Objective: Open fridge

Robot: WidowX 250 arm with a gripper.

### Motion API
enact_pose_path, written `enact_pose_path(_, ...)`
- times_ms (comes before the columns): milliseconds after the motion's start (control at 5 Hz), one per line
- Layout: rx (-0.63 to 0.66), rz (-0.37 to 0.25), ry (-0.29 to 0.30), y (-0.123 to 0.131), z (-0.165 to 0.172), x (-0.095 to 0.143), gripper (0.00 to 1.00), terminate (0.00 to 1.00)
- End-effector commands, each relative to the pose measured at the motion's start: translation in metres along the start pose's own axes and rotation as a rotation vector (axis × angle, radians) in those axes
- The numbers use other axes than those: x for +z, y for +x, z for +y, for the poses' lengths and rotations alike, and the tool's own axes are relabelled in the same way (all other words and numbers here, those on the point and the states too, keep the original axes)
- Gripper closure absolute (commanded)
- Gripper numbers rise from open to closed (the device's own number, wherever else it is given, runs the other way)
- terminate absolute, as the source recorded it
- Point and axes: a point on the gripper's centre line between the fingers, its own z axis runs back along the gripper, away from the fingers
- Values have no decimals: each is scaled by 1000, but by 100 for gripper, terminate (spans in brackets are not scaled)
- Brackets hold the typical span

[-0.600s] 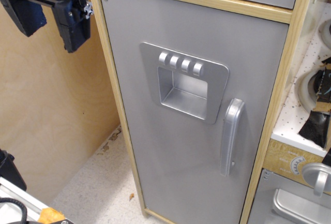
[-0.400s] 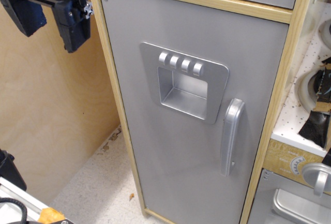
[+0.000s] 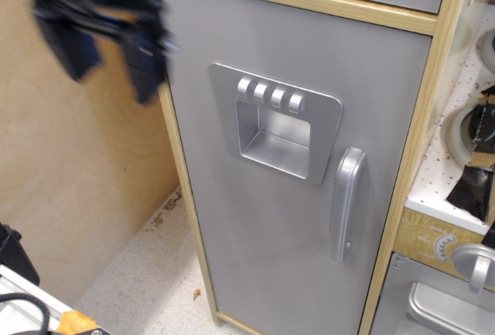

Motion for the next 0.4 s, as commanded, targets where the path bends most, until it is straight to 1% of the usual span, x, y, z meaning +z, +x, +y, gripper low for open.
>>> enact_pose_path(0,-27,-57,-52,29,-53,-39,0,0)
enact_pose_path(200,-20,-98,-80,43,-87,-69,0,0)
